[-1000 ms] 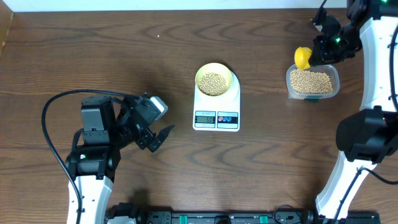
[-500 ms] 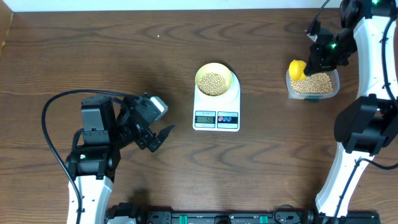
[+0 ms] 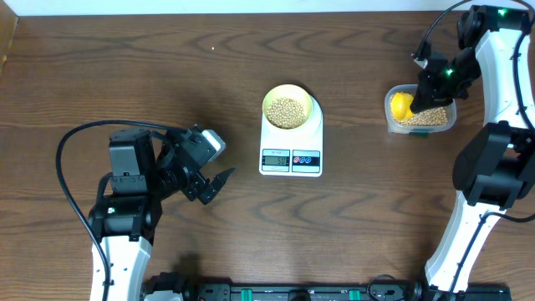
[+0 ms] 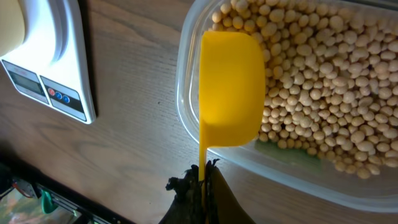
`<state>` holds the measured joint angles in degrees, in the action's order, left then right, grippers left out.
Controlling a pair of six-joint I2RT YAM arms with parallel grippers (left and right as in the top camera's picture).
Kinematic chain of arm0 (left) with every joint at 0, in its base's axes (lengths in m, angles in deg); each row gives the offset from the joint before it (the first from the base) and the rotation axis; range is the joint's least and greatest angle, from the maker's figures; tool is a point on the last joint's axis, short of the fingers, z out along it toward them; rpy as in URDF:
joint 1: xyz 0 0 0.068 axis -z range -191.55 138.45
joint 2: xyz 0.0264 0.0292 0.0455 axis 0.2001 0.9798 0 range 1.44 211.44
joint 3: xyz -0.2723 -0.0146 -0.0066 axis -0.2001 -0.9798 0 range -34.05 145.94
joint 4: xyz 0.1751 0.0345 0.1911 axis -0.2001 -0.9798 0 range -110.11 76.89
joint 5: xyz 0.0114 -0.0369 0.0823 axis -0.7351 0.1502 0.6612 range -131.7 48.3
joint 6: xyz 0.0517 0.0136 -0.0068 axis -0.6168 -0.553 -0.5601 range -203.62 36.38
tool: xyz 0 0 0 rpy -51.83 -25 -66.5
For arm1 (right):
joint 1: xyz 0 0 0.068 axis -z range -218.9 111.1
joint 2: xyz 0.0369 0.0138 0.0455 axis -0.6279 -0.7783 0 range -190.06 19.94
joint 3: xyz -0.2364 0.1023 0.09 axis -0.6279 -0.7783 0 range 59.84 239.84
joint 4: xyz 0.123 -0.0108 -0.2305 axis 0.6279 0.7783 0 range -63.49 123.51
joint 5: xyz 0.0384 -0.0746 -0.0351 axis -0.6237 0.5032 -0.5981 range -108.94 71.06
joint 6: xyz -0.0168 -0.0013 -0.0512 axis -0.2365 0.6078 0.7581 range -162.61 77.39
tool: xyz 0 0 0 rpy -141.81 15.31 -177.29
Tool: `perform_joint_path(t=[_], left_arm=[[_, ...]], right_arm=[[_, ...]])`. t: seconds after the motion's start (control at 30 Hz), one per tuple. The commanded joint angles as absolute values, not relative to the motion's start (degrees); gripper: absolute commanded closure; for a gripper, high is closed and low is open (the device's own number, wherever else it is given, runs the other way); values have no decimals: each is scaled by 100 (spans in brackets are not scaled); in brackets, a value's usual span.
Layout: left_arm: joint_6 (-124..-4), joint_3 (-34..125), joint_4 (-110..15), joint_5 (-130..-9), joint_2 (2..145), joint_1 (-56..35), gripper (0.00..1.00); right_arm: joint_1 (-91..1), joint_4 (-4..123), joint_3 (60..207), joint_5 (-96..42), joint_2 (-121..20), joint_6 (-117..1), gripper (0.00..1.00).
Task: Scoop item into bowl and weigh 50g on scale
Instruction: 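Lower the scoop into the soybeans with the right gripper, then lay the yellow scoop down in the tub, handle pointing right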
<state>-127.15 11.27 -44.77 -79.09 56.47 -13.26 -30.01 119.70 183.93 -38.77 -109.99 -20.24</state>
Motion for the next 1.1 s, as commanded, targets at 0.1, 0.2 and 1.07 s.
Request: perform_joint_path(t=[0.1,0.2,1.07], left_arm=[[-12732,1116,-4475,-7986,5653,-1313,2],[-12732,1116,-4475,-7986,5653,-1313,2],[-12735,1116,-4475,-7986,5653,-1313,3]], right_arm=[[-2951,11869,18348,-3386,-11050,-2184,99],[-2879,11876,18348,-2994,-11050,-2335,99],[-2393,12062,18815,-4483,-11047,-1434,99]])
